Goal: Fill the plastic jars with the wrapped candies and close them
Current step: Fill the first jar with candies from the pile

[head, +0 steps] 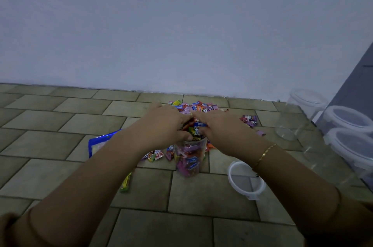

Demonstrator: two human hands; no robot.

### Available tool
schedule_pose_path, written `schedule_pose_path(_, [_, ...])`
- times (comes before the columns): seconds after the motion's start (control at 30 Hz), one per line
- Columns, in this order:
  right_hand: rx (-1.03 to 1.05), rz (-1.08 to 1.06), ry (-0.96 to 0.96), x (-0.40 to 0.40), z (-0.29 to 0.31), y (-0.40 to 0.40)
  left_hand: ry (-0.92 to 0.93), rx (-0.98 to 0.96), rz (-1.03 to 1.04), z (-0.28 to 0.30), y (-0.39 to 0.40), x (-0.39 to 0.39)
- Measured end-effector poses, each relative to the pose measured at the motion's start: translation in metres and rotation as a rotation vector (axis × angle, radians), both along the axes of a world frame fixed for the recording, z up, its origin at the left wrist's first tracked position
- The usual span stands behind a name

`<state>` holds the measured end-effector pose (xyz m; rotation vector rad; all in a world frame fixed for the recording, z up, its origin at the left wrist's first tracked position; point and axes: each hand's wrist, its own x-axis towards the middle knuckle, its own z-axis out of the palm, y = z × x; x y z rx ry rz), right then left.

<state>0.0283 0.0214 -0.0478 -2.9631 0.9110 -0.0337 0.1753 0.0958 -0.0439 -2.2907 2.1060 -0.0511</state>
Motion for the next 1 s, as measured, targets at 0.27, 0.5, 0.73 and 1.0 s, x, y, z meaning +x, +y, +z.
schedule_pose_path(0.27, [-0.098, 0.046, 0.241, 0.013, 0.006, -0.007, -0.101, 0.276, 0.053, 0.01, -0.018, 0.0])
schedule_pose_path(0.5, [-0.059, 0.008, 0.307, 0.039, 0.011, -0.014, -0.178, 0.406, 0.126, 0.009, -0.037, -0.019])
schedule_pose_path(0.73, [-0.041, -0.013, 0.319, 0.047, 0.0, -0.018, -0.189, 0.41, 0.137, -0.003, -0.044, -0.013])
schedule_pose_path(1.0, [0.033, -0.011, 0.298, 0.044, 0.004, -0.019, -0.106, 0.285, 0.156, -0.004, -0.041, -0.009])
